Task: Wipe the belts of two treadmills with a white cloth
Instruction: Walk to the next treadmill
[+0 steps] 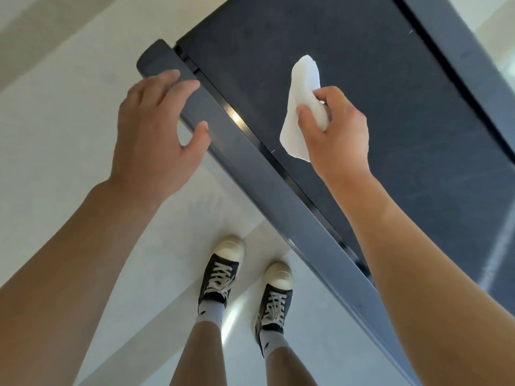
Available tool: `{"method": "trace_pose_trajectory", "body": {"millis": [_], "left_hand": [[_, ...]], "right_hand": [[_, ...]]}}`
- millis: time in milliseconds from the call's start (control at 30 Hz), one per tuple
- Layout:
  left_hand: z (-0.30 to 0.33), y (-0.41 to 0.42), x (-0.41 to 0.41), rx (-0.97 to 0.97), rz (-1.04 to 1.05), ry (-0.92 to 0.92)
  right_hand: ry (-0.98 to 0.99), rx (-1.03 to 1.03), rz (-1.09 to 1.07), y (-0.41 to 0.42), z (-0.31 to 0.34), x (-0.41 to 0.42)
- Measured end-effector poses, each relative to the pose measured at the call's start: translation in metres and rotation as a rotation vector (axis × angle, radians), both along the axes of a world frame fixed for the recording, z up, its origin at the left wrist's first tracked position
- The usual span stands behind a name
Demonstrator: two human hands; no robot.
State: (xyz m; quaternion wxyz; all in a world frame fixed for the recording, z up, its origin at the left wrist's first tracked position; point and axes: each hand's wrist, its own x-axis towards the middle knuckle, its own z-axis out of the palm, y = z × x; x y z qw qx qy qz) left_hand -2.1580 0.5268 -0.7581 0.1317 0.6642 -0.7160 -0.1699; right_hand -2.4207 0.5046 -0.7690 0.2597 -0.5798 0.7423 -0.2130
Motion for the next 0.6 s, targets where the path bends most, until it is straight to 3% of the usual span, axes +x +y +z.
{"method": "trace_pose_trajectory", "body": {"millis": [300,600], "left_hand": [[0.074,0.026,0.015,-0.064,0.128,0.024],[0.108,0.032,0.049,-0.099,0.232,0.042]], "right_hand": [[-0.035,-0.002,0.08,0.004,0.06,0.022],[-0.069,-0.005,0.188,-0.009,0.109,0.078]]}}
